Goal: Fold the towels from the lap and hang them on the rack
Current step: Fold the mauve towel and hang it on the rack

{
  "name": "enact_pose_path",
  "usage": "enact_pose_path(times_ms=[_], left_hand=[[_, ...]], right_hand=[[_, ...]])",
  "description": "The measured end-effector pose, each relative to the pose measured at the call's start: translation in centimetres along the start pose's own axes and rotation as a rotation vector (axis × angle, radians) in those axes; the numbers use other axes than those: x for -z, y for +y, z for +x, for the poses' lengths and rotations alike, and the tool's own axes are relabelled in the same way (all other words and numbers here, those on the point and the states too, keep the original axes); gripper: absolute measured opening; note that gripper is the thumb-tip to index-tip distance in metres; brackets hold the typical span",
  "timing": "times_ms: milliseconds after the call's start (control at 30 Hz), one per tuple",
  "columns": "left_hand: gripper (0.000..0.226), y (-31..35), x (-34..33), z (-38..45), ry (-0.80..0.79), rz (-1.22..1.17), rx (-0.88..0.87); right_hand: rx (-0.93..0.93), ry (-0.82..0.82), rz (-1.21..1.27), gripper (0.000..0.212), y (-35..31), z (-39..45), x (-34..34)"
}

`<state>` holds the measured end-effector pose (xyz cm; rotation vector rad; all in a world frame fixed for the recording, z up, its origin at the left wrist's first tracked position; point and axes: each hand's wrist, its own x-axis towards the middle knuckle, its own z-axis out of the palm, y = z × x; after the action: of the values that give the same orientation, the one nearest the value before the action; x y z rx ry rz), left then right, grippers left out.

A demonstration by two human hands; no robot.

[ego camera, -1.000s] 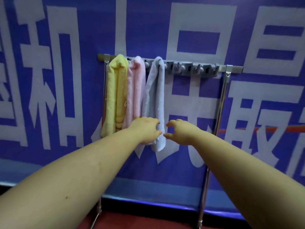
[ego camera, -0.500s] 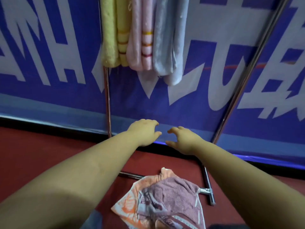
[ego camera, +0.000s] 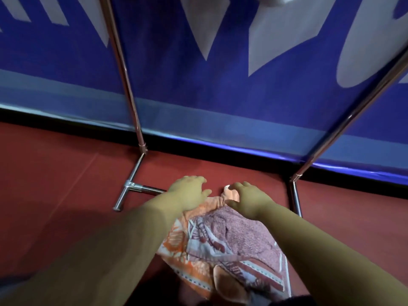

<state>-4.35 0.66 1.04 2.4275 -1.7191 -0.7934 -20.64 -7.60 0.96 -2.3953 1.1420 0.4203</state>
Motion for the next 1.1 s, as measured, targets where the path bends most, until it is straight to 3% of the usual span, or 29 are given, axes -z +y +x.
enact_pose_path(times_ms=[133,333,500,600,700,833,933,1100], left_hand=[[0.048,-2.1,-4.3,2.2,-0.085,-0.081,0.066],[0.041,-4.3,-10.6,4.1,-0.242,-0.329,0.131],[0.05,-4.2,-13.6,5.6,-0.286,-0.179,0.08],[0.041,-4.1,-14.3,6.2,-0.284,-0.063,0.068],[0.037,-4.2,-13.8,6.0,-0.275,-0.037,0.029],[0.023,-4.5,-11.3,5.0,-0.298,-0.267,0.007],[0.013,-3.9,-8.6,3.6,-0.204,-0.508,-0.009],[0.024,-2.7,-1.7,-0.3,-0.134,-0.521,-0.015]], right_hand=[[-0.037,-0.076,0.01,0.061,0.5,2.5,-3.4],[-0.067,-0.173,0.074,0.055,0.2,4.5,-8.8],[-0.127,-0.053,-0.042,0.042,0.2,5.1,-11.6],[-0.11,-0.009,-0.068,0.028,0.4,5.2,-12.0],[-0.076,-0.077,0.064,0.021,1.2,5.4,-11.5],[-0.131,-0.204,0.512,0.025,2.3,4.8,-8.5],[-0.123,-0.121,0.667,0.029,2.3,3.4,-5.1],[-0.091,0.084,0.64,0.032,2.3,-0.4,0.7]])
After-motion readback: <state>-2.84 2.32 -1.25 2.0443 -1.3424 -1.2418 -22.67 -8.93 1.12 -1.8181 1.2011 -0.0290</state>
